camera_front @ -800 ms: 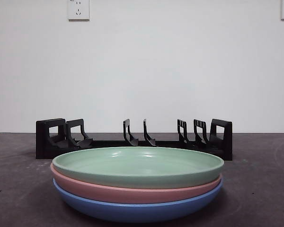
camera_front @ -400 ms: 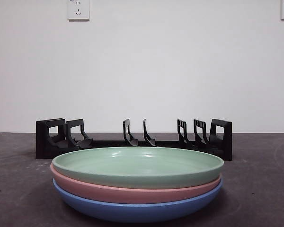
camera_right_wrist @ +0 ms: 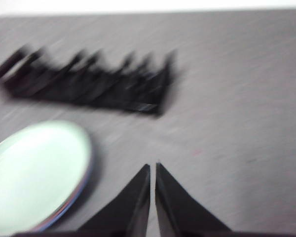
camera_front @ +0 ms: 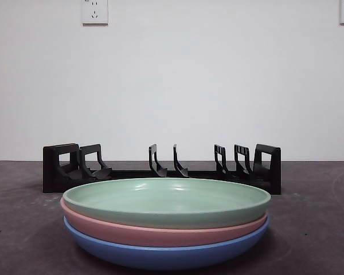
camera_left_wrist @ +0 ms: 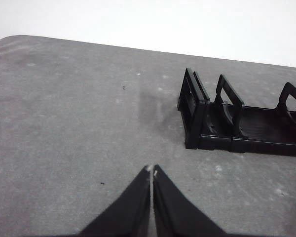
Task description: Place the plate
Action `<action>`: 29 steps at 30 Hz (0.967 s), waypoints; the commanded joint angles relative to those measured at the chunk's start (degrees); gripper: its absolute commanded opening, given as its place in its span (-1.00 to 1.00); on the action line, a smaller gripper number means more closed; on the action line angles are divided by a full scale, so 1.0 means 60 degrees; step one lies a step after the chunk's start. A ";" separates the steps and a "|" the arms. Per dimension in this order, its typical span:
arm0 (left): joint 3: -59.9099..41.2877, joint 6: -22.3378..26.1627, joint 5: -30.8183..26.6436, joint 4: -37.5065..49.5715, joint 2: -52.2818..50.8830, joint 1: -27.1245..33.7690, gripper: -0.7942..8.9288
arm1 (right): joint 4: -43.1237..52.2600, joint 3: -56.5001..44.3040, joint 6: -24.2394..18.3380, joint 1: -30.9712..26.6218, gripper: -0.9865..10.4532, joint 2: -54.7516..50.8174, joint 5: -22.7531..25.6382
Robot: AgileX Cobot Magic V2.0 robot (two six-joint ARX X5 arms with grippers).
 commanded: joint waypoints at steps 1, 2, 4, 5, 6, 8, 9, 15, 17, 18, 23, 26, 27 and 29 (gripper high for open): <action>-0.0179 0.0084 -0.0033 -0.0044 -0.0018 0.0000 -0.82 | 0.1479 -0.0772 -0.0124 -0.0678 -0.80 -0.0164 0.0550; -0.0179 0.0084 -0.0033 -0.0044 -0.0018 0.0000 -0.82 | 0.2153 -0.1169 -0.0131 -0.0918 -0.80 -0.0270 0.0557; -0.0175 0.0084 -0.0033 -0.0044 -0.0018 0.0000 -0.82 | 0.3716 -0.2160 -0.0313 -0.1402 -0.80 -0.0532 0.0557; -0.0175 0.0080 -0.0033 -0.0044 -0.0018 0.0000 -0.82 | 0.4375 -0.2608 -0.0372 -0.1570 -0.80 -0.0659 0.0561; -0.0179 0.0084 -0.0033 -0.0044 -0.0018 0.0000 -0.82 | 0.5118 -0.3129 -0.0412 -0.1730 -0.80 -0.0820 0.0561; -0.0179 0.0084 -0.0033 -0.0044 -0.0018 0.0000 -0.82 | 0.6349 -0.4113 -0.0612 -0.1978 -0.80 -0.1133 0.0557; -0.0179 0.0084 -0.0033 -0.0044 -0.0018 0.0000 -0.82 | 0.6776 -0.4499 -0.0656 -0.2058 -0.80 -0.1260 0.0554; -0.0175 0.0084 -0.0033 -0.0044 -0.0018 0.0000 -0.82 | 0.7595 -0.6288 -0.1060 -0.2306 -0.80 -0.2014 0.0521; -0.0175 0.0080 -0.0033 -0.0044 -0.0018 0.0000 -0.82 | 0.7603 -0.6630 -0.1107 -0.2357 -0.80 -0.2153 0.0463; -0.0175 0.0084 -0.0033 -0.0044 -0.0018 0.0000 -0.82 | 0.7573 -0.6787 -0.1107 -0.2368 -0.80 -0.2222 0.0452; -0.0179 0.0080 -0.0033 -0.0044 -0.0018 0.0000 -0.82 | 0.7548 -0.7311 -0.1107 -0.2379 -0.80 -0.2266 0.0230; -0.0175 0.0084 -0.0033 -0.0044 -0.0018 0.0000 -0.82 | 0.7417 -0.7468 -0.1144 -0.2390 -0.80 -0.2266 -0.0095; -0.0175 0.0084 -0.0033 -0.0044 -0.0018 0.0000 -0.82 | 0.7420 -0.7468 -0.1242 -0.2397 -0.80 -0.2266 -0.0164; -0.0175 0.0084 -0.0033 -0.0044 -0.0018 0.0000 -0.82 | 0.7409 -0.7468 -0.1388 -0.2401 -0.80 -0.2266 -0.0317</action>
